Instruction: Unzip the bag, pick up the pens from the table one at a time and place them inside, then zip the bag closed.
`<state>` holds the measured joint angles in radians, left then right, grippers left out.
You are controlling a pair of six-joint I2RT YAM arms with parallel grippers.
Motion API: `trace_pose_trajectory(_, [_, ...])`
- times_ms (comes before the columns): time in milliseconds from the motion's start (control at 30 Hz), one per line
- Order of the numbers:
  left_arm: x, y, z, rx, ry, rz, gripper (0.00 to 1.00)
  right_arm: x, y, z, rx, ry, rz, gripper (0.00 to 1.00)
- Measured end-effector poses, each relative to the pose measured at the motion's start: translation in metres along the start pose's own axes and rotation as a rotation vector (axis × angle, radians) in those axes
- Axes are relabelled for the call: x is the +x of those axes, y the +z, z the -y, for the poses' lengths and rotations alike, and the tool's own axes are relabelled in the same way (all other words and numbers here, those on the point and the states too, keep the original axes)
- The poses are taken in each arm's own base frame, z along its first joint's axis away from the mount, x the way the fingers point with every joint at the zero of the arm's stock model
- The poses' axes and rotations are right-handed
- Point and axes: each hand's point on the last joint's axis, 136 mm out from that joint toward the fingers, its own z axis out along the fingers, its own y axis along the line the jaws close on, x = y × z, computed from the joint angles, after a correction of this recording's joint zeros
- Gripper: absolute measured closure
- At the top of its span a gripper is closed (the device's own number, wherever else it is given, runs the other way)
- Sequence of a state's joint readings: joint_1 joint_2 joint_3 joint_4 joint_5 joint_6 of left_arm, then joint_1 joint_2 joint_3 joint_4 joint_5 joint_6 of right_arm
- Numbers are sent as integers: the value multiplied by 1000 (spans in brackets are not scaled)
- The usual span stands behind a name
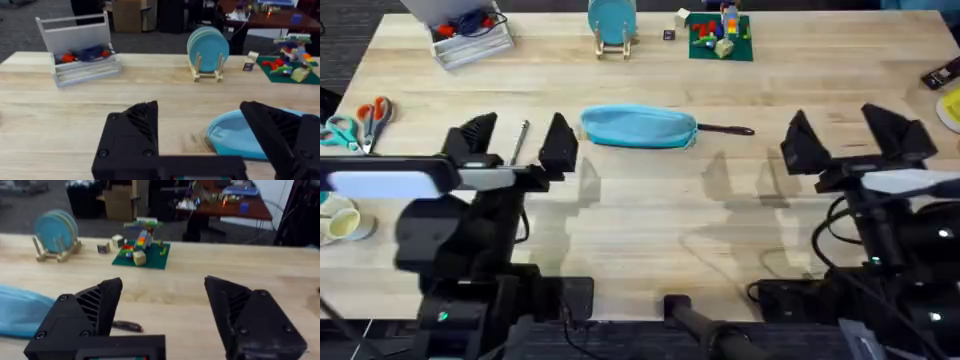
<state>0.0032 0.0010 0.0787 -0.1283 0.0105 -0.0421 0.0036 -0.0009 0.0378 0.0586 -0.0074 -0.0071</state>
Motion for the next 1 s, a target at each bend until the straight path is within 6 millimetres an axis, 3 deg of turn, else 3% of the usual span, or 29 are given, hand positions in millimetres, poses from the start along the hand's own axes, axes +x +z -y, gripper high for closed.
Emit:
trace_pose_trajectory(200, [-38, -13, 2, 2, 0, 44, 7, -35, -7, 0, 1, -3, 59, 5])
trace_pose_trajectory(433, [-68, -28, 2, -2, -3, 65, 8, -69, -18, 0, 1, -4, 97, 5])
trace_pose_trajectory(667, [-94, -32, 3, -5, -3, 59, 8, -85, -28, 0, 1, 0, 76, 5])
trace_pose_trajectory(1000, [-108, -10, 4, -6, -5, -123, 7, -92, -19, 0, 0, 23, -120, 5])
